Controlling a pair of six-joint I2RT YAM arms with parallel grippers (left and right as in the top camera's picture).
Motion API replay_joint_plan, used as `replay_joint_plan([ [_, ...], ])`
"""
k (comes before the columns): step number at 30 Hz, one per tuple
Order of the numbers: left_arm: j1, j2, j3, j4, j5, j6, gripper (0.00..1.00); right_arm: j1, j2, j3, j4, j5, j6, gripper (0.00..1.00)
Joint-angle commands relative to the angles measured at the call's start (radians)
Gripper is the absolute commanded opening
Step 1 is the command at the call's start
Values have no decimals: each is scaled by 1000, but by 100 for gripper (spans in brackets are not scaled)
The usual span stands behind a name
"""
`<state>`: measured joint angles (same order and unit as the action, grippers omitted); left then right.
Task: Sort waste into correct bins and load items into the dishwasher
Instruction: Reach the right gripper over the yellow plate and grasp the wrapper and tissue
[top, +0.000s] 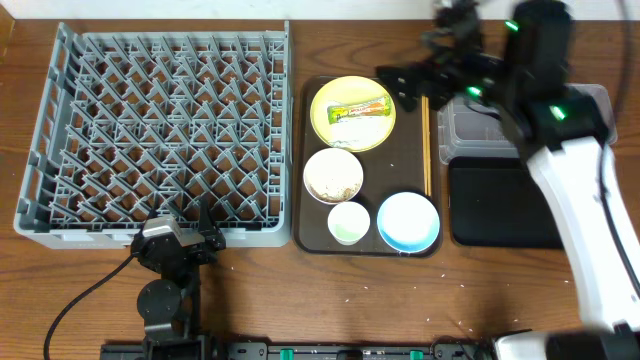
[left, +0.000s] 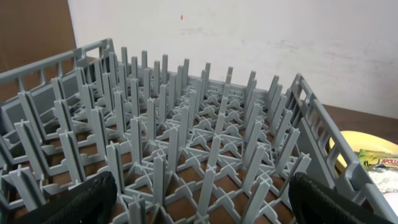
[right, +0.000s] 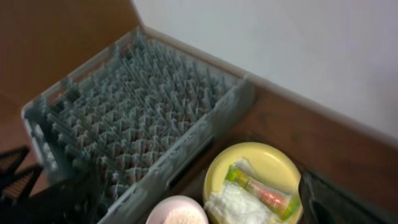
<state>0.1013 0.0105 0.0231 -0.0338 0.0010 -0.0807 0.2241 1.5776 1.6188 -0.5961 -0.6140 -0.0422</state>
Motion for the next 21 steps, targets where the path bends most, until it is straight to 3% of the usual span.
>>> replay_joint_plan([
  [1,4,-6,-19,-39,-9,6,89,51,147,138,-112,93,-32,99],
  [7,4,-6,-19,-39,-9,6,89,99,360,282,-282,247,-45,99],
  [19,4,-6,-19,-39,-9,6,89,121,508,282,-268,147,-42,99],
  [21,4,-6,-19,-39,-9,6,89,124,522,282,-253,174,32,99],
])
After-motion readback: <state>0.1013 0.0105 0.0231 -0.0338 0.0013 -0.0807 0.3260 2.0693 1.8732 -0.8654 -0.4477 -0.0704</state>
